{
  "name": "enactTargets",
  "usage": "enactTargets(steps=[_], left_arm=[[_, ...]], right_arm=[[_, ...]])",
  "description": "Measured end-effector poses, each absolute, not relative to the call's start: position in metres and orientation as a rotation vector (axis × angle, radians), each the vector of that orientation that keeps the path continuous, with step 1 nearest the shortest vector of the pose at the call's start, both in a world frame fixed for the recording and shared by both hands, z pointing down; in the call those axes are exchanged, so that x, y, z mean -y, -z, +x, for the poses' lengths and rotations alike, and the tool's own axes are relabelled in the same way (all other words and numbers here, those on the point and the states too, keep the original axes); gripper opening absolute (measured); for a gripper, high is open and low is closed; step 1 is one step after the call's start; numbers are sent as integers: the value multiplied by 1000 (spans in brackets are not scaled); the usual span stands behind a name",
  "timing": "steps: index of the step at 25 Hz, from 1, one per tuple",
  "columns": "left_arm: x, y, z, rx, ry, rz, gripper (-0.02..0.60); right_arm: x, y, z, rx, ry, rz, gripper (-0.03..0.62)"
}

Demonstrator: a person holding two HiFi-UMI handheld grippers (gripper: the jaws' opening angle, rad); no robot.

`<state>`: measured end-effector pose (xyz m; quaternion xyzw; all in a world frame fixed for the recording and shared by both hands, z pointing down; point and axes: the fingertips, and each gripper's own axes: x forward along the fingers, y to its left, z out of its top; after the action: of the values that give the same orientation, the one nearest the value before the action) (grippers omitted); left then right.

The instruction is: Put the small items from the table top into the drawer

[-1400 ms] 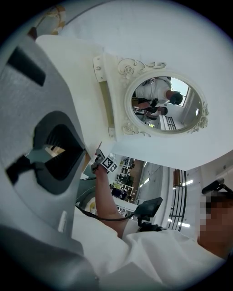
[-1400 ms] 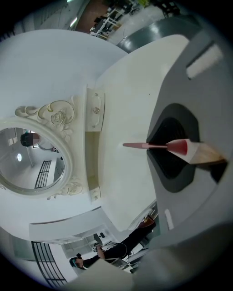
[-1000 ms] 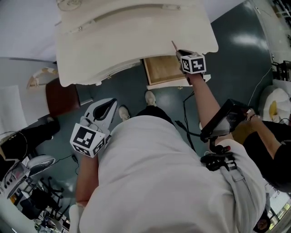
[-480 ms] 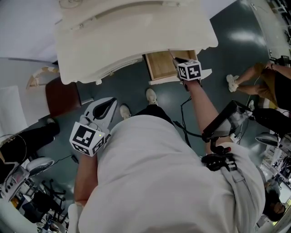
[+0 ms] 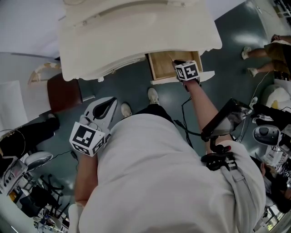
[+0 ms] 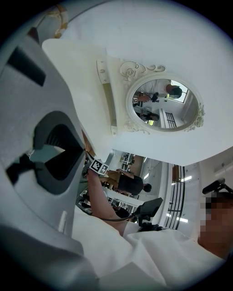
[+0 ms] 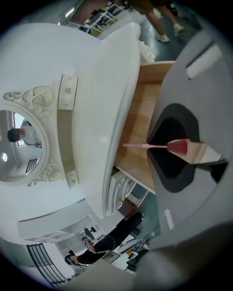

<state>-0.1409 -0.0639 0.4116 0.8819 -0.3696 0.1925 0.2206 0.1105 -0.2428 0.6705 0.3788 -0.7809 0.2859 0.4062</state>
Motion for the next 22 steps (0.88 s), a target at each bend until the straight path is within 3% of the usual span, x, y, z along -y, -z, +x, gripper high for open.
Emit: enactTargets(steps=[22], left_arm=[[72, -414, -120, 1189, -558, 2279, 2]], right_arm=[[259, -742, 76, 1916, -539, 525, 44]])
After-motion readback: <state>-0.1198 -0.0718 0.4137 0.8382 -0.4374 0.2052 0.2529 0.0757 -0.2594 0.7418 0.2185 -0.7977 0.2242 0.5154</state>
